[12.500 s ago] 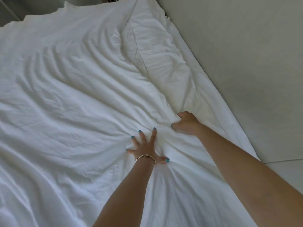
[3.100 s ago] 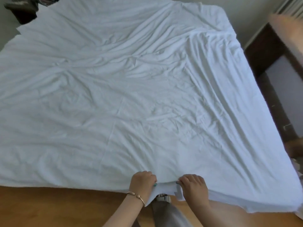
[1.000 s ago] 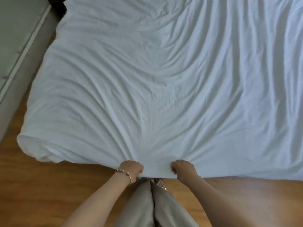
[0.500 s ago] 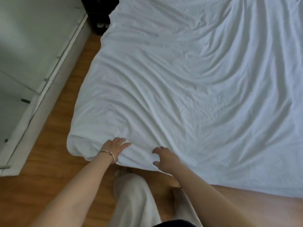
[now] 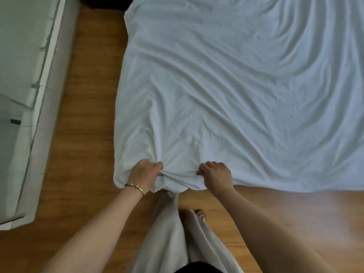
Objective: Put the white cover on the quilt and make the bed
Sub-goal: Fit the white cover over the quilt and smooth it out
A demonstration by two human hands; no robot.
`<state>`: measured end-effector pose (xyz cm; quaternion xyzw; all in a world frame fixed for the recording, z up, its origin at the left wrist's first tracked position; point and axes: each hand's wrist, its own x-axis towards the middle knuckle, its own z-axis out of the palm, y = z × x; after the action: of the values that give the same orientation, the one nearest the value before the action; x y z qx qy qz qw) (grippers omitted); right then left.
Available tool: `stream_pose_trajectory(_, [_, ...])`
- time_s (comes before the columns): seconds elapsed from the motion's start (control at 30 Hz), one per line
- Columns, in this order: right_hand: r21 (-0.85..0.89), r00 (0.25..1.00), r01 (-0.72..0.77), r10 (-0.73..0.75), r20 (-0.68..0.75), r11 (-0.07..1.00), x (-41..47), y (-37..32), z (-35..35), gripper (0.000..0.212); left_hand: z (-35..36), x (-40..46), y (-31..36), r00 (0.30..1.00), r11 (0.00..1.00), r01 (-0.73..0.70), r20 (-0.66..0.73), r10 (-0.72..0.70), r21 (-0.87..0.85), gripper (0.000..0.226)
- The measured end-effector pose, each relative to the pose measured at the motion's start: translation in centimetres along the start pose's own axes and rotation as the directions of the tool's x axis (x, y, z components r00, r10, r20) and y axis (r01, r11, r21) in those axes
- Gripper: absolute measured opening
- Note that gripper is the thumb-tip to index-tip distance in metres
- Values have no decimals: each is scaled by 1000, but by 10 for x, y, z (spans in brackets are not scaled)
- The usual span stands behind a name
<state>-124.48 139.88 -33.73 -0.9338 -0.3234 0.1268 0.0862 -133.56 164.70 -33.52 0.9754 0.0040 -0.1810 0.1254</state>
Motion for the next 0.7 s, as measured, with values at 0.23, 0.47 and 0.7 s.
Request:
stream_pose_trajectory(0.23, [25,915,-89,71,398,996,-36,-42,-6,25,3,-43,1,945,995,47,326,-17,-86,36])
stream_pose_trajectory(0.47, [-173,806,-54,145,574,983,-79,-53,11,52,39,-87,40,839,997,-4,542,44,-76,51])
stream_pose_trajectory(0.7, [-190,639,-200,275,718,961,-83,-61,-6,52,34,-127,20,785,998,40,616,-64,53,49])
